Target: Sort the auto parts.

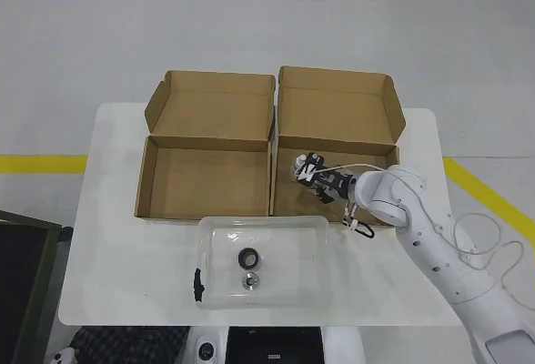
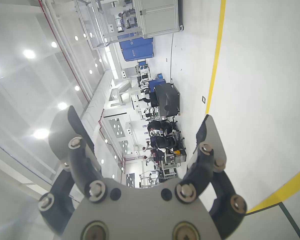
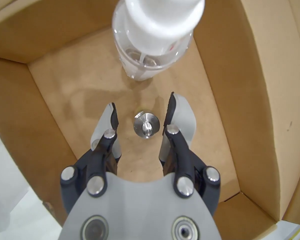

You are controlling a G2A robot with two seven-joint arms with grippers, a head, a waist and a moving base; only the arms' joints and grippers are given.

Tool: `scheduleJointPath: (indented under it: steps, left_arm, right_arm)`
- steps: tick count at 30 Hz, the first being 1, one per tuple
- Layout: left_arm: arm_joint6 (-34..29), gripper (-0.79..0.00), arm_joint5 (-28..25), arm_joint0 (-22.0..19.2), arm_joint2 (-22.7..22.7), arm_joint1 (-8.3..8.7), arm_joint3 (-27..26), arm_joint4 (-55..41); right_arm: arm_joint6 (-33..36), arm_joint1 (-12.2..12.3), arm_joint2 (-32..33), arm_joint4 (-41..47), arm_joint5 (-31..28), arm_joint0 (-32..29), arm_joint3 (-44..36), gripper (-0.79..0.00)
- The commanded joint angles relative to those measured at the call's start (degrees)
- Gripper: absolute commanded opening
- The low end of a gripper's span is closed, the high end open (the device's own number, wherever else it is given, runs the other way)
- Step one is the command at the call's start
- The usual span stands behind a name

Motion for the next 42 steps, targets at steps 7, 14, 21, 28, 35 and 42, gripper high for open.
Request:
scheduleJointPath:
  steps: [7,14,21,28,35,42]
  left_arm:
    - [0.0,0.0,0.0,0.0,0.0,0.0,0.0,0.0]
    - [0.0,0.0,0.0,0.0,0.0,0.0,0.0,0.0]
    - [0.0,0.0,0.0,0.0,0.0,0.0,0.0,0.0]
    - [0.0,0.0,0.0,0.0,0.0,0.0,0.0,0.0]
    - [0.0,0.0,0.0,0.0,0.0,0.0,0.0,0.0]
    - [0.0,0.0,0.0,0.0,0.0,0.0,0.0,0.0]
  right_arm:
    - [0.0,1.5,5.7,0.9,-1.5,-3.9,-7.9,-0.36]
    - [-0.6,2.7,10.1,2.0,-2.7,-9.7,-15.8,-0.332]
    - [-2.8,3.3,10.2,2.6,-5.6,-14.7,-23.1,-0.311]
    - [-4.8,3.1,6.8,1.1,-7.1,-16.4,-26.4,-0.311]
    - [-6.2,2.3,0.9,-1.1,-7.4,-15.7,-26.9,-0.305]
    - [-7.1,1.5,-3.7,-3.0,-7.4,-14.6,-25.5,-0.268]
